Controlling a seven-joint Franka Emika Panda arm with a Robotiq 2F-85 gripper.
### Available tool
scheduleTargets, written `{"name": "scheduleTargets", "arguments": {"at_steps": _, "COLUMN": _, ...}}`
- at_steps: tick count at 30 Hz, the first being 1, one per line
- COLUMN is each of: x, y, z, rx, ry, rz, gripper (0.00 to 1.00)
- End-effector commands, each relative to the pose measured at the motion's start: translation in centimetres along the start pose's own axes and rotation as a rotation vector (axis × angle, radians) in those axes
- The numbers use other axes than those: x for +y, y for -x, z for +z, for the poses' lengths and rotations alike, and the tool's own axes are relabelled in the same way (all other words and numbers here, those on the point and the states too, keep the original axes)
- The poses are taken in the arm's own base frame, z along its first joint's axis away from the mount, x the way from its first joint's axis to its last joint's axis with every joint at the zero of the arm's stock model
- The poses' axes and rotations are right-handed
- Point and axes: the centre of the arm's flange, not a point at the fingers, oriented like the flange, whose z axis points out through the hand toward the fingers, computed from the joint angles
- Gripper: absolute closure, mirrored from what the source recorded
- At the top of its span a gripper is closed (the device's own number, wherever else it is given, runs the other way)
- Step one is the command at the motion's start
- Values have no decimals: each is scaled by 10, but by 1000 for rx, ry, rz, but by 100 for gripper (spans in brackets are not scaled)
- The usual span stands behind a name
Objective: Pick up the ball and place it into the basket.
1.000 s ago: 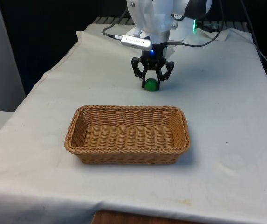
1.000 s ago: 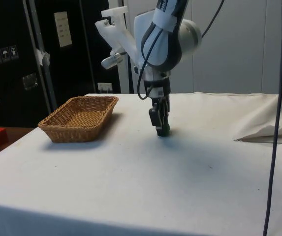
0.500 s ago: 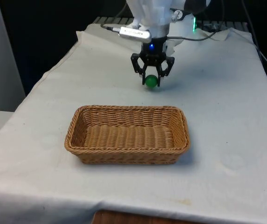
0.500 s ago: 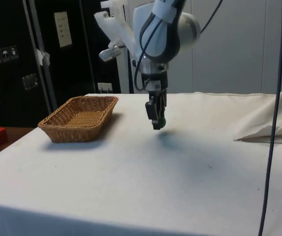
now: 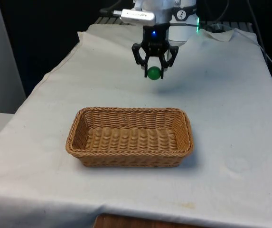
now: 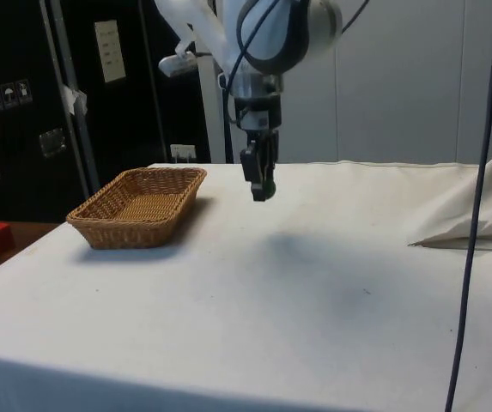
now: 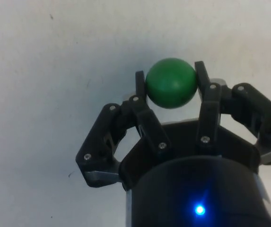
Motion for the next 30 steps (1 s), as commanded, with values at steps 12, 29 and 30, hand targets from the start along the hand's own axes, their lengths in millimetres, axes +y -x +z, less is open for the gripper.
{"name": "scheduleTargets", "arguments": {"at_steps": 12, "x": 6, "y": -26, "z": -29, "rx": 8, "ry": -9, "rz": -11, "gripper": 98}}
{"name": "scheduleTargets", "arguments": {"at_steps": 29, "x": 16, "y": -83, "z": -41, "rx": 16, "ry": 2, "rz": -39, "gripper": 98}}
{"name": "scheduleTargets", "arguments": {"at_steps": 30, "x": 16, "y": -83, "z": -41, "rx": 16, "ry": 2, "rz": -39, "gripper": 98}}
